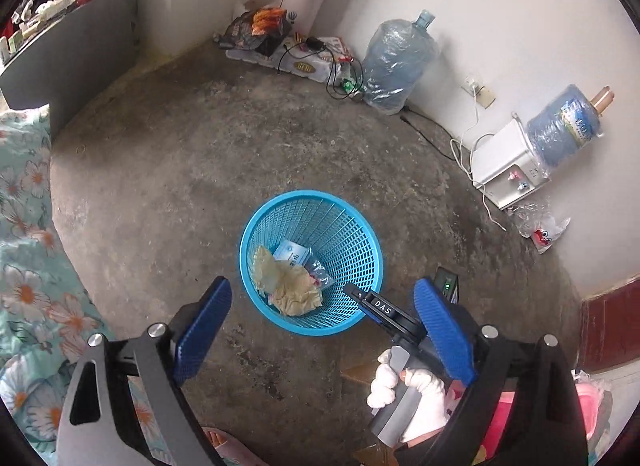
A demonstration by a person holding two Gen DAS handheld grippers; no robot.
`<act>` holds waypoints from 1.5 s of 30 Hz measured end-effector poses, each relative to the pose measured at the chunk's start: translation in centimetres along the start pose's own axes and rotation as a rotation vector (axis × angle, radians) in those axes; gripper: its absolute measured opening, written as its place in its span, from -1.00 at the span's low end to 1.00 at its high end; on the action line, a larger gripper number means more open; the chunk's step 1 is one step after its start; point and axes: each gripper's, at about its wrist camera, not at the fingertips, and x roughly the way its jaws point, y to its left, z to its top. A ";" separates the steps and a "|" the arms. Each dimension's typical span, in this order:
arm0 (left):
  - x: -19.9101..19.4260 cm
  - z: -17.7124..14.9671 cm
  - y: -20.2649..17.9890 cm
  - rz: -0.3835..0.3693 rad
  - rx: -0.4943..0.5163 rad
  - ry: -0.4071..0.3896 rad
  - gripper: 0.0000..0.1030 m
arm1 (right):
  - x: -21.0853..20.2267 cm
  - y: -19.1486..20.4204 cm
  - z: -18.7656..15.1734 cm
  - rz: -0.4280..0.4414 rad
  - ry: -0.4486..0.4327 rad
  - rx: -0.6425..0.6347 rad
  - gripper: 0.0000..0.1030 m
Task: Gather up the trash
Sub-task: 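Open both tools to drop the tissue and box into the wastebasket, then move both tools back toward the bed near the white spray bottle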
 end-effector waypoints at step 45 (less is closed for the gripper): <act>-45.8 -39.2 16.7 0.284 -0.387 -0.657 0.76 | -19.1 29.9 -31.6 0.392 0.172 -0.975 0.43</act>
